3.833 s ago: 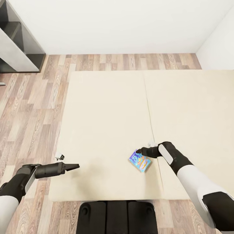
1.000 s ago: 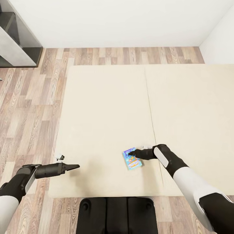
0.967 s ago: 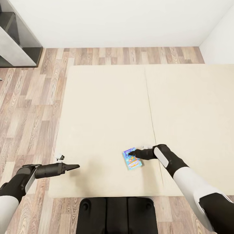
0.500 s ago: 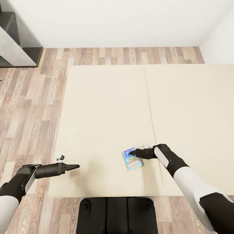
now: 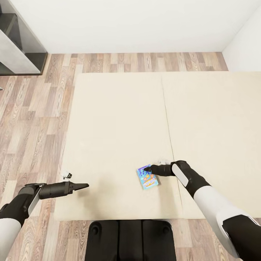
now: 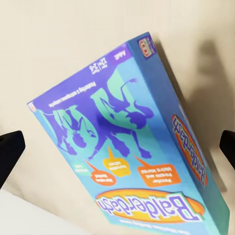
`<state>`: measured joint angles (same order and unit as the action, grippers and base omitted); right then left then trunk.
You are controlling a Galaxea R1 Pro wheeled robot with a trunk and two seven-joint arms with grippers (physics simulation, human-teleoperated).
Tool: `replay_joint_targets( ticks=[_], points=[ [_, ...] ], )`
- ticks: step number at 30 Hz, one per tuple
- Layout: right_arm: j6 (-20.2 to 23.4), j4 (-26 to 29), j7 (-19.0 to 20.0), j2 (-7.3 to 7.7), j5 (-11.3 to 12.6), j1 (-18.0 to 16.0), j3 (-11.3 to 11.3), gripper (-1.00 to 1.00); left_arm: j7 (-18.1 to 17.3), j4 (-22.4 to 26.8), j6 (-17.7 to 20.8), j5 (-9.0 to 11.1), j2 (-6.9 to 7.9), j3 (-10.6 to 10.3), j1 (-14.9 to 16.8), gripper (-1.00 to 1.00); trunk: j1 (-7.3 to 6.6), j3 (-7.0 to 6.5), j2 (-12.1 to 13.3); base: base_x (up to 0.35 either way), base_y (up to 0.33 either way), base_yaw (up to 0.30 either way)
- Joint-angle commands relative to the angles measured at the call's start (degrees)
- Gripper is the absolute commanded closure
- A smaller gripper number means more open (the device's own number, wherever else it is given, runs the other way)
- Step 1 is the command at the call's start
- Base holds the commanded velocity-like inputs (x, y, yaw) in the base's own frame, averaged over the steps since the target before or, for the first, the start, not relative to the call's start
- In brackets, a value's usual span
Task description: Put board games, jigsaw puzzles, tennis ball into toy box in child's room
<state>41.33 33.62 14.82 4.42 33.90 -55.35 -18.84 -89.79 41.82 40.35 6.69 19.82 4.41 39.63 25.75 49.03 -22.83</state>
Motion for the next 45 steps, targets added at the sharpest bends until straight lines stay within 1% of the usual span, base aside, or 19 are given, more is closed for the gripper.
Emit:
replay_joint_targets(
  ticks=[1, 45],
  points=[
    [0.1, 0.0, 0.2, 0.06, -0.2, 0.0, -0.2, -1.00, -0.2, 0.0, 0.6, 0.0, 0.00, 0.0, 0.0, -1.00, 0.03, 0.06, -0.1, 0.000, 0.000, 0.000],
    [-0.1, -0.1, 0.3, -0.09, -0.1, 0.0, -0.3, -1.00, -0.2, 0.0, 0.6, 0.0, 0.04, -0.1, 0.0, -1.00, 0.03, 0.06, -0.1, 0.000, 0.000, 0.000]
  ],
)
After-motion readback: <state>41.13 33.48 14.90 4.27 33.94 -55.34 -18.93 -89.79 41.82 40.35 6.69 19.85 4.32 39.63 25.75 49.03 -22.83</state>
